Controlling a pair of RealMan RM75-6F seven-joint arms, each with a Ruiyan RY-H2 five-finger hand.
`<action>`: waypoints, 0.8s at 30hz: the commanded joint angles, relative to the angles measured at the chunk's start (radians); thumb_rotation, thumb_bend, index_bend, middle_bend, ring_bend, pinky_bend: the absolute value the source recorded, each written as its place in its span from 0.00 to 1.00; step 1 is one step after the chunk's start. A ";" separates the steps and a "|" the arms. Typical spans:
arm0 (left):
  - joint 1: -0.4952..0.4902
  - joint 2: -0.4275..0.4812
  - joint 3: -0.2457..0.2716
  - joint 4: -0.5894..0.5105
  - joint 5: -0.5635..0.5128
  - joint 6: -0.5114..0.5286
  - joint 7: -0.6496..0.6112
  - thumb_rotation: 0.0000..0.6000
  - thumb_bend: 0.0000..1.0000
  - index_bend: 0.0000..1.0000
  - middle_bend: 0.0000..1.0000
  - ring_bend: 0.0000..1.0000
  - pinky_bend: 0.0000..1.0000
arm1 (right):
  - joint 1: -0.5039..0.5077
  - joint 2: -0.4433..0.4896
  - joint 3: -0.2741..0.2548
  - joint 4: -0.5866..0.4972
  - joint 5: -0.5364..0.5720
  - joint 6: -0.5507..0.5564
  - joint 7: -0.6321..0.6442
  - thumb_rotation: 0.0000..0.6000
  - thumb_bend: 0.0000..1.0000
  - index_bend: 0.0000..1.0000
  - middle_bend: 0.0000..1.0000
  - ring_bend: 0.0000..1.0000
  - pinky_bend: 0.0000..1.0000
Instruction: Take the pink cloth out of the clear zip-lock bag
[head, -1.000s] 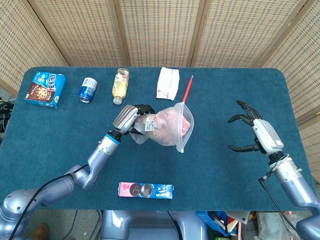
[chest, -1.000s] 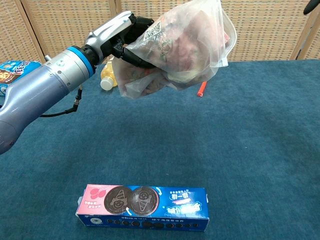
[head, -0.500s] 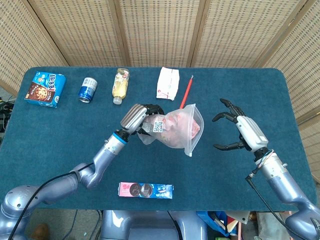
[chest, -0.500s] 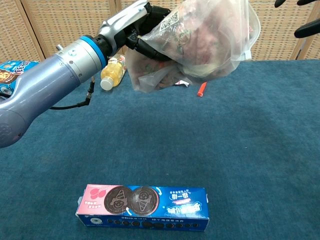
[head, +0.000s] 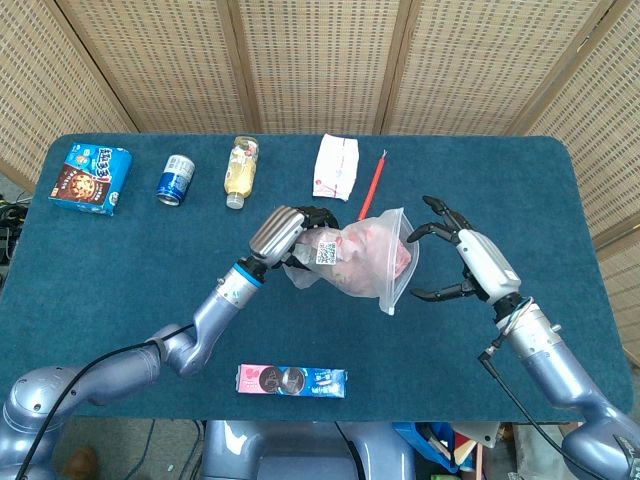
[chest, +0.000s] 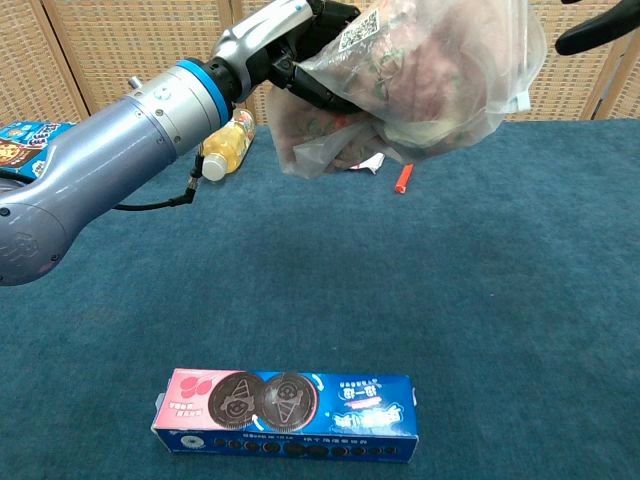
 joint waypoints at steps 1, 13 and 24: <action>-0.004 -0.004 -0.004 0.003 -0.007 -0.001 -0.004 1.00 0.26 0.50 0.49 0.48 0.53 | 0.019 -0.019 0.000 -0.007 0.024 -0.005 -0.034 1.00 0.00 0.35 0.00 0.00 0.00; -0.010 0.004 -0.005 -0.015 -0.011 0.005 0.008 1.00 0.26 0.50 0.49 0.48 0.53 | 0.049 -0.039 0.011 -0.021 0.034 -0.012 -0.057 1.00 0.00 0.25 0.00 0.00 0.00; -0.015 0.010 -0.012 -0.049 -0.020 0.009 0.027 1.00 0.26 0.50 0.49 0.48 0.53 | 0.093 -0.049 0.010 -0.032 0.089 -0.023 -0.147 1.00 0.00 0.17 0.00 0.00 0.00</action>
